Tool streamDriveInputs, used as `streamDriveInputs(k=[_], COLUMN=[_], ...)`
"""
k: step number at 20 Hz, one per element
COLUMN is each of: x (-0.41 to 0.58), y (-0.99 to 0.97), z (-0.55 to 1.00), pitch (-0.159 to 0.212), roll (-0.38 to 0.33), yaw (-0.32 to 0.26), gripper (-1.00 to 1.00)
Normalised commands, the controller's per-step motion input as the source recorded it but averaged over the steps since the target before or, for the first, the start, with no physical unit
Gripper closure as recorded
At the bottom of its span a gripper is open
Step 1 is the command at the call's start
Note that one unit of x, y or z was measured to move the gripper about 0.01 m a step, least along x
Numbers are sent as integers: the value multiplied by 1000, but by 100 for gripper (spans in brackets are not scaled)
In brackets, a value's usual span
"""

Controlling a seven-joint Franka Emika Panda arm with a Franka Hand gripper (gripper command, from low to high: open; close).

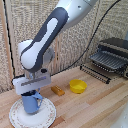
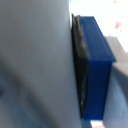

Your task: Carefully approach the cobalt cup with your gripper. Make sure to hold the cobalt cup delicately with your gripper. Carefully elevate the cobalt cup, moving it off the surface. Position the cobalt cup to hover above the alabaster dining ware. Gently lower the cobalt cup onto the alabaster dining ware. Gradually release your hold on the cobalt cup.

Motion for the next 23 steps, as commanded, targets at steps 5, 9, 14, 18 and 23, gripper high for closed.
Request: streamDriveInputs(k=[5,9,14,18,23], x=[60,71,5,3,190], y=[-7,-19,-15,-3,-58], z=[-6,34,33,154,627], pitch=[-102,-36,-3,-1,74], roll=[0,0,0,0,6], yaw=[84,104,75,59,26], gripper=[100,-100,-100,-100,-100])
